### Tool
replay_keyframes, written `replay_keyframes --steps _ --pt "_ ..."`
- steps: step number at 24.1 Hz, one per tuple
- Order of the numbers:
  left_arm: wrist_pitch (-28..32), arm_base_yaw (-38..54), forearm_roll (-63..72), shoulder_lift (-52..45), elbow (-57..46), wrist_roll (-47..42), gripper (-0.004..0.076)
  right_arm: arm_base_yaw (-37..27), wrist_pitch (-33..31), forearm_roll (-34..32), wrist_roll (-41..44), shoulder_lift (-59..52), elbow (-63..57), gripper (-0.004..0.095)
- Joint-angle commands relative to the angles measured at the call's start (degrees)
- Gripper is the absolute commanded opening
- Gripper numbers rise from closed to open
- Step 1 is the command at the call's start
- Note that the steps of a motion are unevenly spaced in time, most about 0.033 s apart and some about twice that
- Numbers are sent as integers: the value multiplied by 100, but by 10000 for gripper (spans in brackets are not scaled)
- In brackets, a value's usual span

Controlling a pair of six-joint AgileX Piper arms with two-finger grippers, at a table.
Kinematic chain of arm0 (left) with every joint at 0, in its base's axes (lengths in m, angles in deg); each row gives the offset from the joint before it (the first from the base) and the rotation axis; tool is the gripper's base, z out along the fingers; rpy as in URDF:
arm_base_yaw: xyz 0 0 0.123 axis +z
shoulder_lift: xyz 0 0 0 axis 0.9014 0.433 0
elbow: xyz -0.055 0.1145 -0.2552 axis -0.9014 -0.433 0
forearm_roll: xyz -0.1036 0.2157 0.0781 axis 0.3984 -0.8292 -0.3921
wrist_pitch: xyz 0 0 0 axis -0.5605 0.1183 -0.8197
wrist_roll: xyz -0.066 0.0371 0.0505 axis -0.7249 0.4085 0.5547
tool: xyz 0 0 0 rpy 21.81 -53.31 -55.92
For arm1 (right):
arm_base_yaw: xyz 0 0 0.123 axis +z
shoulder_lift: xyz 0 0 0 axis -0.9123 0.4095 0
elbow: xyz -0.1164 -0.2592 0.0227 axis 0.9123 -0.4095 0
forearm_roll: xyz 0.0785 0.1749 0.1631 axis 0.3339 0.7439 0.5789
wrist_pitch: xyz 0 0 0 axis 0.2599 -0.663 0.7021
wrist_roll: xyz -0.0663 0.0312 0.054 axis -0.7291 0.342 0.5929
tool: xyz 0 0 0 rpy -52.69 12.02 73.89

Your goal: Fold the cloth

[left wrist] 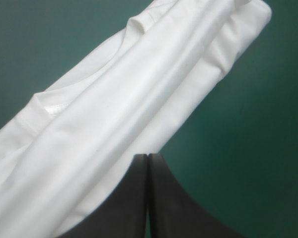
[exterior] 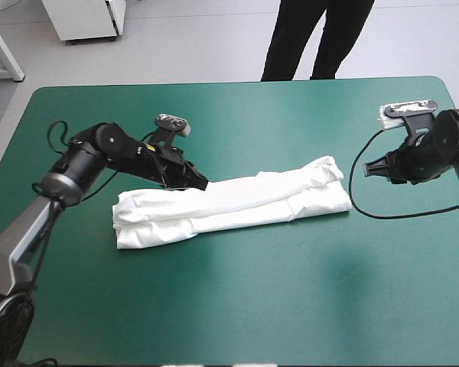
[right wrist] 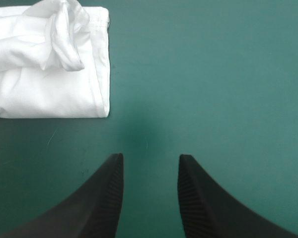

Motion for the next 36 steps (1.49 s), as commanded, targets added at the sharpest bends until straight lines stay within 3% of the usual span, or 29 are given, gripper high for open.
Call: replay_keyframes --steps 1,10,18,22,28,32,36 --pt "382 -92 543 265 179 133 -22 -50 418 34 -2 -174 132 347" --pt "610 -244 1002 889 225 586 -22 -50 542 1031 -546 321 143 364" --pt "613 -378 913 1464 422 597 -22 -59 478 1437 -699 793 189 566" --pt "536 -429 741 1790 476 575 -22 -152 545 1498 -742 919 213 578" --pt "525 -632 620 1958 486 511 -22 -959 362 3073 -1362 1535 213 581" --pt "525 -657 611 1958 486 511 -22 -1168 236 3866 -1739 1965 213 588" --pt "481 -657 478 1958 486 511 -22 -1194 69 4108 -1866 2253 453 589"
